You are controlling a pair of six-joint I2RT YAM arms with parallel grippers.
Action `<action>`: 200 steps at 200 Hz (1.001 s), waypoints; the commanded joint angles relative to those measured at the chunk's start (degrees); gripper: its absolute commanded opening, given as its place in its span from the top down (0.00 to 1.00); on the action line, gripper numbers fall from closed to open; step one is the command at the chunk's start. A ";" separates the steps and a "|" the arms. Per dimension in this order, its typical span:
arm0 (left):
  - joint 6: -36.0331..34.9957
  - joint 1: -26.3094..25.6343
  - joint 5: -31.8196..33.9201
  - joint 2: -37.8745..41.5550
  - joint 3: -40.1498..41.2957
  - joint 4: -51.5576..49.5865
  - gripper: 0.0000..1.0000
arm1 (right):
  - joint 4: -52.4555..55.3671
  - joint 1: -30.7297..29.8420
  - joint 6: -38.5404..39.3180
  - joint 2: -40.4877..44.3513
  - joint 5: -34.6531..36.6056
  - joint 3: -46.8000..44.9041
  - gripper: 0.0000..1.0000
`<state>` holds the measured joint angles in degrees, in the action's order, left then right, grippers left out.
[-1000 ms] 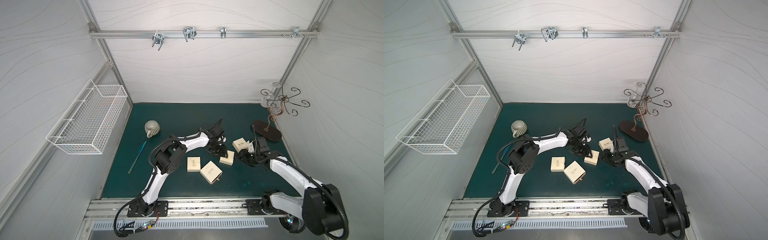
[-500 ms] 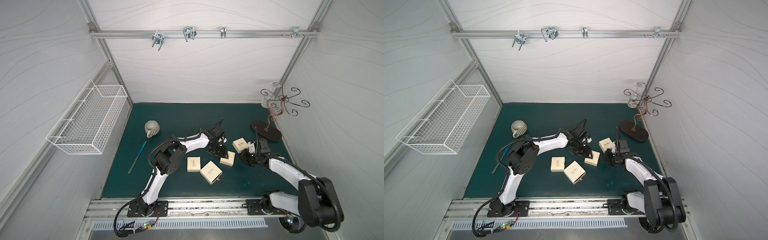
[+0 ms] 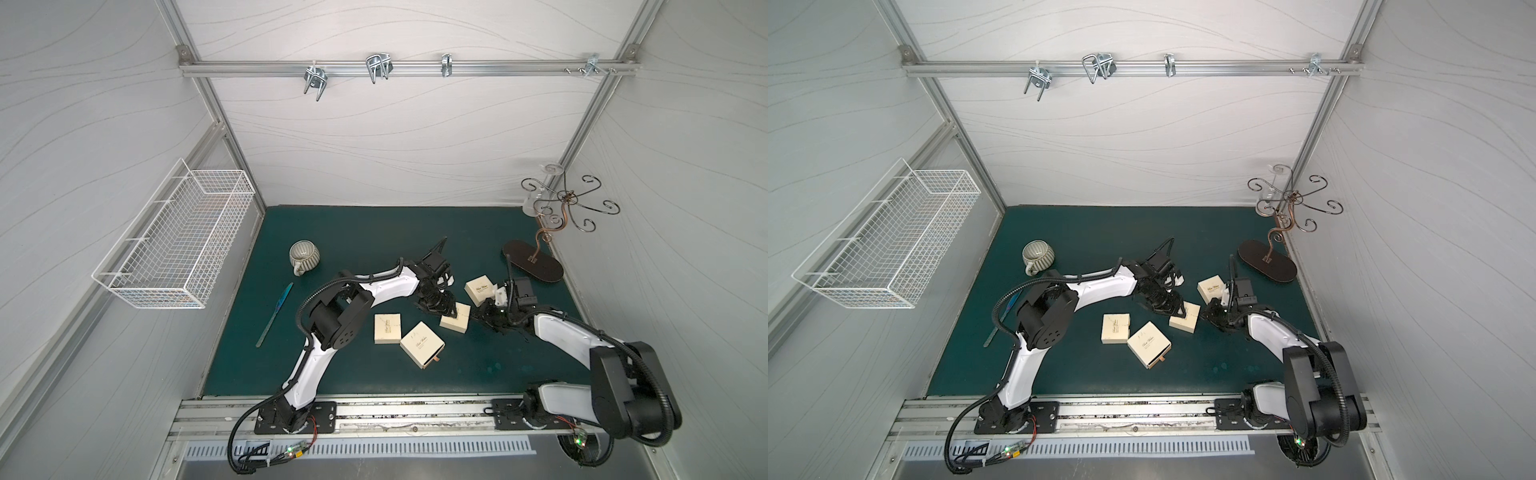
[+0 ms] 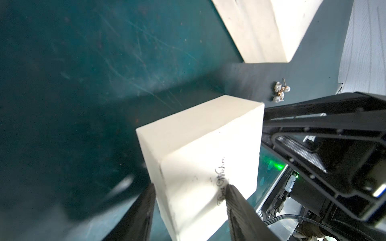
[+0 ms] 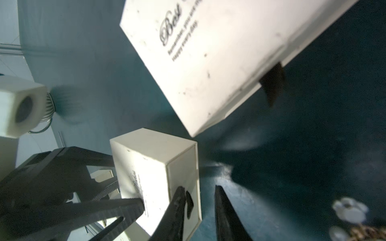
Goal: Take out the earrings from the drawer-style jewelry box
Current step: Open the drawer in the jewelry box.
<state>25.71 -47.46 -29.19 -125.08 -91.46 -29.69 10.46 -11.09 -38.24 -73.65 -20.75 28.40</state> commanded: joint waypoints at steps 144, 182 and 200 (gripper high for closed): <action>-0.75 -0.80 4.62 -0.51 0.14 -4.98 0.43 | -0.94 -0.74 0.06 -1.17 -0.88 -0.41 0.94; 0.02 -0.70 6.61 -1.11 -0.06 -5.99 0.43 | 3.93 -1.43 1.50 1.49 3.79 0.25 0.96; 0.55 -0.53 7.63 -1.46 -0.21 -6.81 0.43 | 7.07 -1.62 1.99 3.20 6.16 0.75 0.96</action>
<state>25.78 -47.64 -27.20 -125.08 -91.70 -30.22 11.40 -12.16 -37.65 -73.10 -19.00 28.42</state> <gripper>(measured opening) 0.574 0.047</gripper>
